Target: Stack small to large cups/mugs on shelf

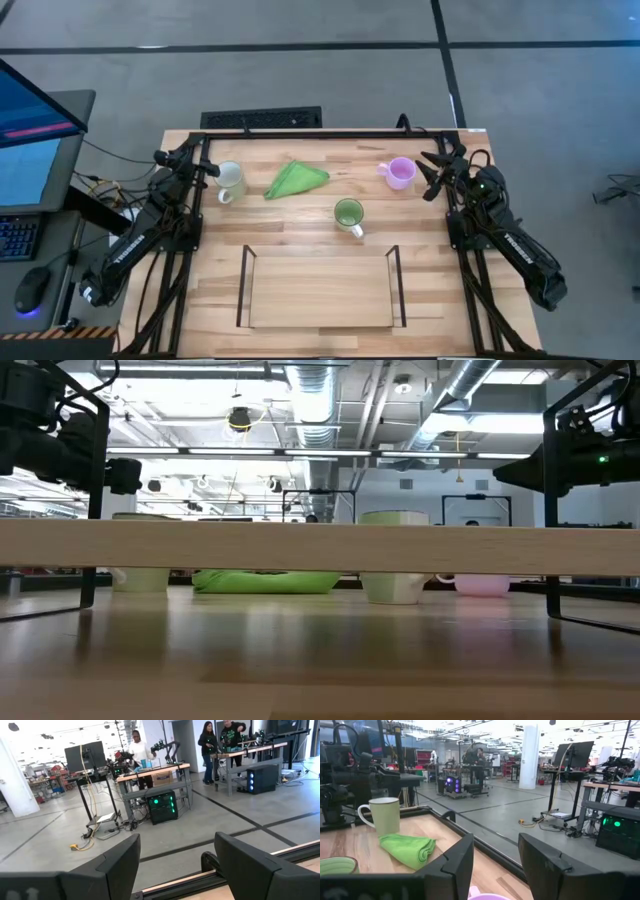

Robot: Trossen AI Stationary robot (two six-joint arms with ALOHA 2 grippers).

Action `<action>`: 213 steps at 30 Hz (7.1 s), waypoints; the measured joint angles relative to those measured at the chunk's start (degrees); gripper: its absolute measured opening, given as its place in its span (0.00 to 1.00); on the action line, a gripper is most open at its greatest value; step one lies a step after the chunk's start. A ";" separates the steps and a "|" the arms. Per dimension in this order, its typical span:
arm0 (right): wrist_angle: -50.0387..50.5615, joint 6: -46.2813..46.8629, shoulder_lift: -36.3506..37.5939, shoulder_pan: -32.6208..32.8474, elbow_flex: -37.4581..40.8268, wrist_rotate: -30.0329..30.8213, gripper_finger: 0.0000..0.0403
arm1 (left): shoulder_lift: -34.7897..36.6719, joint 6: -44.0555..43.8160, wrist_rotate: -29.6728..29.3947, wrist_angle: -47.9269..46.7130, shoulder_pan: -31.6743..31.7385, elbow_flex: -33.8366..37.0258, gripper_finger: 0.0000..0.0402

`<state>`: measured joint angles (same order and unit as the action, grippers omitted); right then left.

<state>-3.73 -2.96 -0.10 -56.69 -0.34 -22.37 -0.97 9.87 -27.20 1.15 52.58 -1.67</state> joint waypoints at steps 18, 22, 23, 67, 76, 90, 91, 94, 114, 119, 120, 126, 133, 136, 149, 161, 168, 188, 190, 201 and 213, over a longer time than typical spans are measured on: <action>0.00 0.00 0.00 0.02 0.00 0.00 0.44 | 0.00 0.00 0.00 0.00 0.02 0.00 0.61; 0.00 0.00 -0.01 0.00 0.00 -0.01 0.44 | 0.00 0.00 0.00 0.02 -0.01 0.00 0.62; 0.00 0.00 -0.01 0.00 0.00 0.00 0.44 | 0.00 0.00 0.00 0.02 0.00 0.00 0.61; 0.00 0.00 -0.01 0.02 0.00 0.00 0.44 | 0.00 0.00 -0.01 0.01 0.01 0.00 0.62; 0.00 0.00 0.00 0.02 0.00 0.00 0.44 | 0.00 0.00 -0.02 0.00 0.00 0.00 0.62; 0.00 0.00 -0.02 0.02 0.00 0.00 0.44 | 0.00 0.00 -0.01 0.01 0.01 0.00 0.61; 0.00 0.00 -0.02 0.02 0.00 0.00 0.44 | 0.00 0.00 0.00 0.00 0.01 0.00 0.62; 0.00 0.00 -0.02 0.01 0.00 0.00 0.44 | 0.00 0.00 -0.01 0.02 0.00 0.00 0.61; 0.00 0.00 -0.02 0.00 0.00 -0.02 0.44 | 0.00 -4.83 -1.83 1.01 0.06 0.11 0.62; 0.00 0.00 0.00 0.02 0.00 -0.02 0.44 | 0.00 -4.83 -1.79 1.01 0.06 0.09 0.62; 0.00 0.00 -0.02 0.02 0.00 -0.02 0.44 | 0.00 -4.83 -1.79 1.00 0.06 0.09 0.61; 0.00 0.00 -0.02 0.00 0.00 -0.01 0.44 | 0.00 -4.31 -1.77 0.94 0.06 0.07 0.61; 0.00 0.00 -0.02 0.01 0.00 -0.01 0.44 | 0.00 -4.73 -1.73 0.92 0.06 0.07 0.62; 0.00 0.00 -0.02 0.02 0.00 0.00 0.44 | 0.00 -4.28 -1.73 0.92 0.06 0.07 0.61; 0.00 0.00 0.00 0.01 0.00 -0.02 0.44 | 0.00 -12.63 5.79 1.14 0.06 0.05 0.61; 0.00 -0.09 -0.02 0.00 0.00 0.00 0.44 | -0.32 -15.02 33.25 -2.12 0.02 -6.38 0.61; 0.00 -1.84 -0.01 0.02 0.00 -0.01 0.44 | -7.68 -19.11 41.09 -3.56 -0.03 -12.98 0.61; -0.02 -2.51 0.00 0.02 0.00 0.00 0.44 | -44.18 -18.16 25.38 -53.61 -0.09 -50.97 0.61; -0.02 -2.51 -0.01 0.02 0.00 0.00 0.44 | -45.90 -19.73 23.55 -57.44 -0.28 -52.12 0.61; 0.00 -2.41 0.00 0.02 0.00 -0.02 0.44 | -52.71 -28.90 19.23 -65.69 -3.07 -52.30 0.61; 0.00 -1.97 -0.02 0.02 0.00 0.00 0.44 | -61.31 -32.00 19.26 -69.10 -5.71 -52.30 0.61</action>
<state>-3.73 -4.93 -0.12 -56.66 -0.34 -22.37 -62.29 -22.13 -7.94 -67.95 46.87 -53.98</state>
